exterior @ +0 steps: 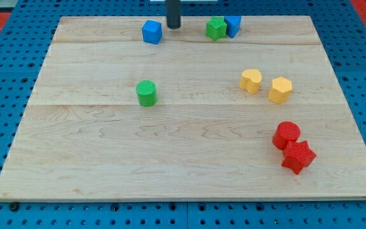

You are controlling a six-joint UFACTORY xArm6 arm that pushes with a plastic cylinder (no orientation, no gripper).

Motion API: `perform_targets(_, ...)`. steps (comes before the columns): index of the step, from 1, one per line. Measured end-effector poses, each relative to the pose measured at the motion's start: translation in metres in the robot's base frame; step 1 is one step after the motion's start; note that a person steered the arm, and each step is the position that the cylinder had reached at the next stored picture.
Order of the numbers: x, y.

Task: Slide the green star into the green circle

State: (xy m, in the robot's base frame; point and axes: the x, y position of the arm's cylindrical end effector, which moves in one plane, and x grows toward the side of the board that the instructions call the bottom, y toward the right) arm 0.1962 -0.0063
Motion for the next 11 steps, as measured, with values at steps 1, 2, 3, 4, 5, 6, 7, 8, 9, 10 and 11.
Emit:
perform_targets(1,0.004,0.030)
perform_targets(2,0.037,0.078)
perform_targets(3,0.033,0.085)
perform_targets(4,0.013,0.095)
perform_targets(5,0.039,0.122)
perform_targets(6,0.079,0.136)
perform_targets(7,0.126,0.084)
perform_targets(8,0.157,0.002)
perform_targets(9,0.189,-0.040)
perform_targets(10,0.152,-0.057)
perform_targets(11,0.117,-0.158)
